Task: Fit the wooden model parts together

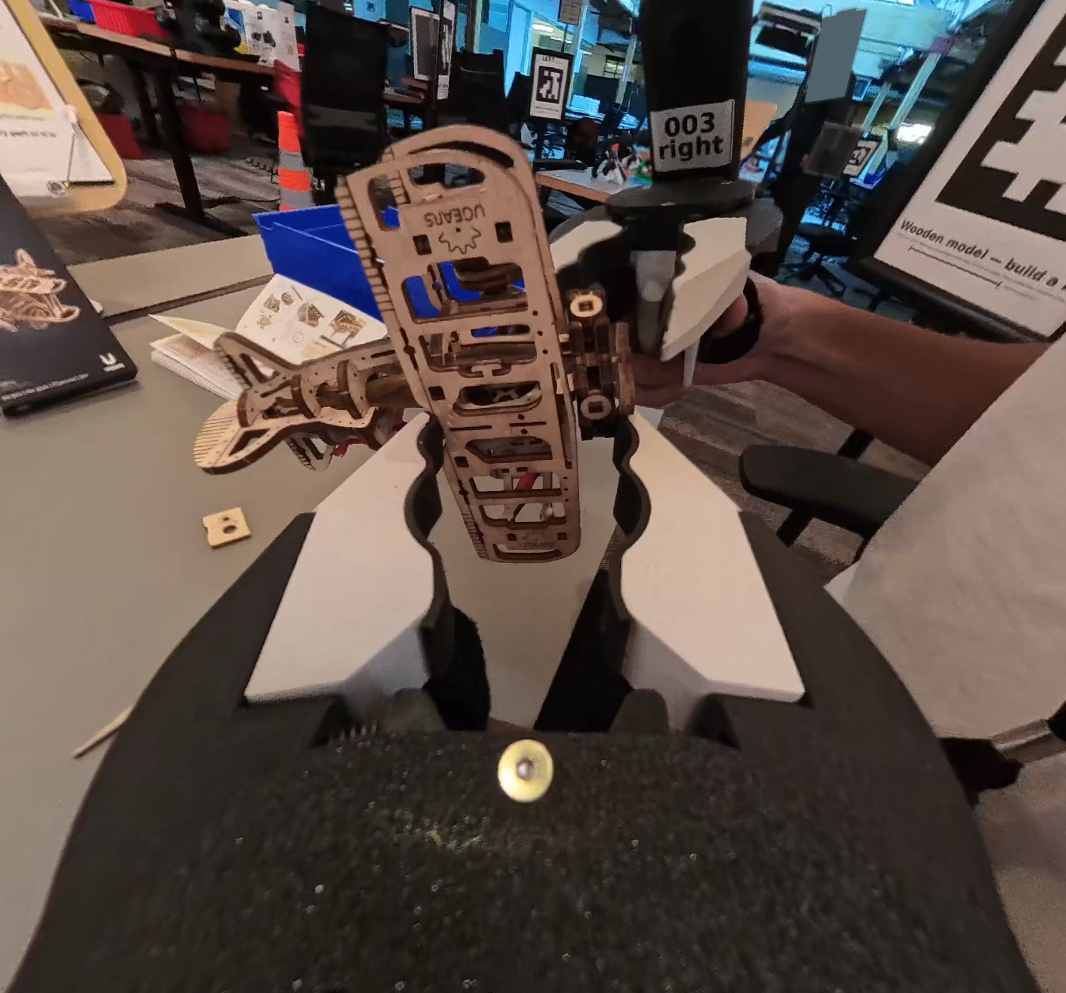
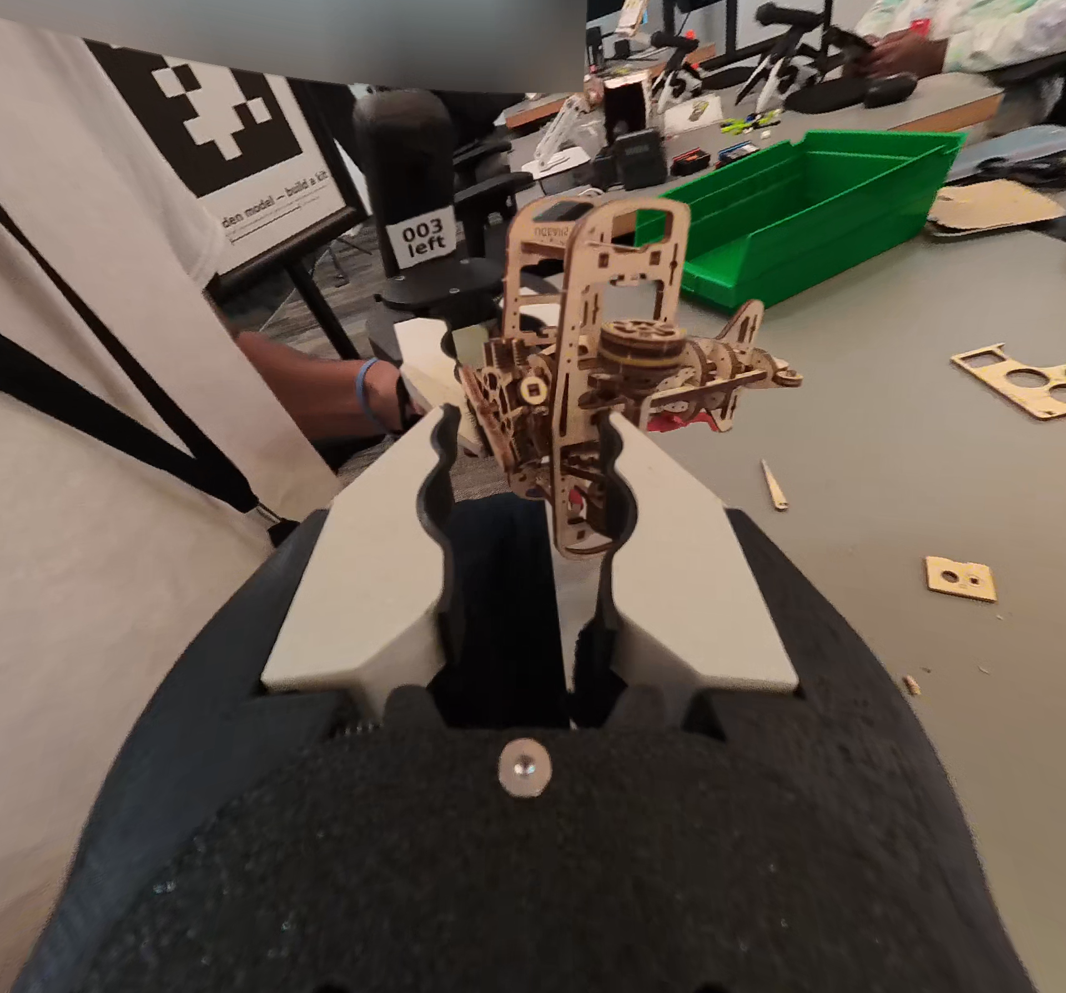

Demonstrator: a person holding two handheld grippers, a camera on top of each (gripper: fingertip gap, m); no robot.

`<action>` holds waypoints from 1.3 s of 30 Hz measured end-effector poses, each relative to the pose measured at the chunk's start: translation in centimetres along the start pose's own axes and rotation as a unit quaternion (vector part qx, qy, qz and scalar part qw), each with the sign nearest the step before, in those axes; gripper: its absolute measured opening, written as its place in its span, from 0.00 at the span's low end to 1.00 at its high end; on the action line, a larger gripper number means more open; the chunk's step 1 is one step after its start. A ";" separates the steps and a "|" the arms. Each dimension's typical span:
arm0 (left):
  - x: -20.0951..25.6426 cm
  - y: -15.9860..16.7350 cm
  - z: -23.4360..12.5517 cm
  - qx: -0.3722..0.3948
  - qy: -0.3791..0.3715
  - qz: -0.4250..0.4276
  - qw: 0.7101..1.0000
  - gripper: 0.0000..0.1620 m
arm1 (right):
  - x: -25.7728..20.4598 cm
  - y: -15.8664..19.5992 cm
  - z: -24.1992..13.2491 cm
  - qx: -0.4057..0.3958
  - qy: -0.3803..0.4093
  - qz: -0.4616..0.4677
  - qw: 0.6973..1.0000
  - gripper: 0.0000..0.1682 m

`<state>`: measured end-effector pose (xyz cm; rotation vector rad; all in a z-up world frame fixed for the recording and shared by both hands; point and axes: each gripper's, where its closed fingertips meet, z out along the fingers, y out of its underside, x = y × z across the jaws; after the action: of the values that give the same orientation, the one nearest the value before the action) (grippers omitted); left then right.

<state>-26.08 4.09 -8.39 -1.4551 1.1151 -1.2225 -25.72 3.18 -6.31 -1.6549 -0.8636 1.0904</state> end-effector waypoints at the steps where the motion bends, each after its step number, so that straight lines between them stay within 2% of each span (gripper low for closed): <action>1: -0.1 -0.1 0.0 -0.001 0.000 0.007 1.000 0.36 | 0.0 -0.1 0.0 0.005 0.000 -0.006 1.000 0.27; 11: -0.2 -0.2 0.4 -0.009 0.011 -0.036 0.999 0.35 | 0.4 -0.9 -0.5 0.042 0.054 -0.080 0.994 0.23; 21: -0.6 0.8 1.0 -0.052 -0.015 -0.021 0.998 0.35 | 1.0 0.3 -0.1 0.045 0.051 -0.029 0.997 0.29; 24: -0.2 0.5 1.1 -0.052 -0.007 -0.031 0.998 0.35 | 1.0 0.1 -0.5 0.074 0.057 -0.025 0.995 0.26; 28: -0.6 1.0 1.2 -0.064 -0.017 -0.058 0.996 0.36 | 1.6 0.5 -0.2 0.083 0.070 -0.007 0.994 0.27; 30: -1.0 1.4 1.2 -0.067 -0.023 -0.082 0.994 0.35 | 1.9 1.0 0.2 0.067 0.087 -0.017 0.994 0.30; 34: -1.1 1.7 0.9 -0.041 0.005 -0.131 0.990 0.35 | 2.0 1.4 0.8 0.037 0.108 -0.043 0.993 0.30; 37: -0.9 1.9 0.5 -0.034 0.026 -0.136 0.990 0.35 | 1.7 1.9 -0.1 -0.033 0.109 -0.077 0.991 0.28; 39: -0.8 2.0 0.2 -0.038 0.040 -0.125 0.991 0.35 | 1.4 1.3 -1.4 -0.070 0.099 -0.091 0.988 0.31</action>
<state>-26.12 4.49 -10.48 -1.6547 1.0664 -1.4349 -23.88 3.63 -7.71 -1.7275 -0.9569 0.7404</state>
